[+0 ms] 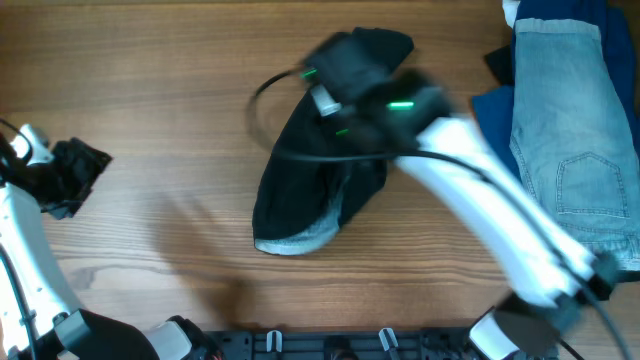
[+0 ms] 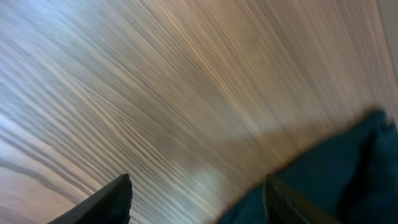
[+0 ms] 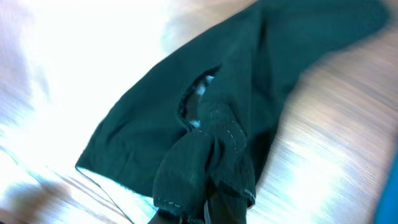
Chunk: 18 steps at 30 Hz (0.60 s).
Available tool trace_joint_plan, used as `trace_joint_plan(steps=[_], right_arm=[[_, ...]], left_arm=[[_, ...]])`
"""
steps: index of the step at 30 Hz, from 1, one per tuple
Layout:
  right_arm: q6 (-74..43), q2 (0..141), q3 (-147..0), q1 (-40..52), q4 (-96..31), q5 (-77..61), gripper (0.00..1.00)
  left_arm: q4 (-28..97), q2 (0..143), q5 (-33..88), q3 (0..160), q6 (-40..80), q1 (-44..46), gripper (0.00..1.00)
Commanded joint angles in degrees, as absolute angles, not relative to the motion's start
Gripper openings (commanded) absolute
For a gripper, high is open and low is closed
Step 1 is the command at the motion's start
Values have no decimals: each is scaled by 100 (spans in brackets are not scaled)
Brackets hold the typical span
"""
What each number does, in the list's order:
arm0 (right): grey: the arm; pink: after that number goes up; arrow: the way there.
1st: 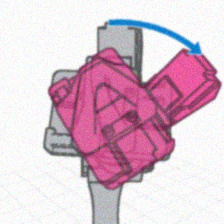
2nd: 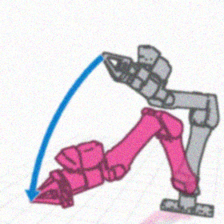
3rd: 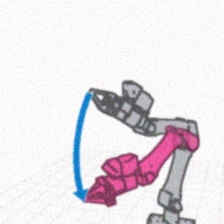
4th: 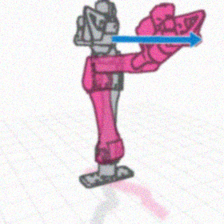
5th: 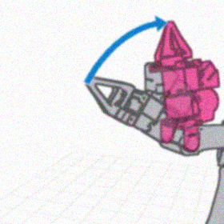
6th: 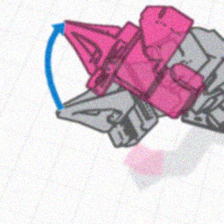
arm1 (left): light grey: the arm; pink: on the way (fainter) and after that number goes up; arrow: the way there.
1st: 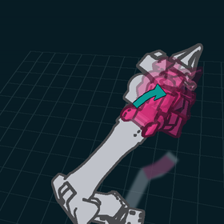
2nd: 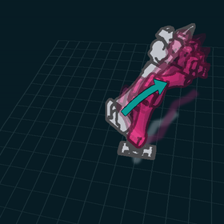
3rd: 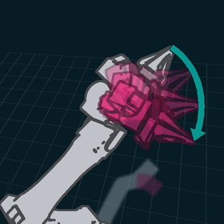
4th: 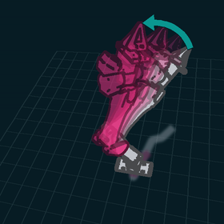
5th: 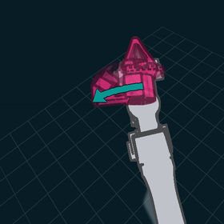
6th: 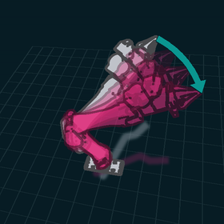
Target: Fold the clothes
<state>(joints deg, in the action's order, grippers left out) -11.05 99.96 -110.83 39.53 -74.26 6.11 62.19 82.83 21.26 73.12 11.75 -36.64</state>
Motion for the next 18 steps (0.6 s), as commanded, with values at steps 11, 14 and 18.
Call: trace_joint_plan(steps=[11,14,18], right_arm=[[-1597,9358,-11010,1518,-8012,97,4],[-1503,9360,-11010,1514,-7861,30,4],[-1503,9362,-11010,1514,-7797,30,4]], left_arm=[[5629,8350,2786,6340,646,1146,82],[5148,8370,2783,6014,604,1984,88],[4554,8427,2620,5983,-261,3540,100]])
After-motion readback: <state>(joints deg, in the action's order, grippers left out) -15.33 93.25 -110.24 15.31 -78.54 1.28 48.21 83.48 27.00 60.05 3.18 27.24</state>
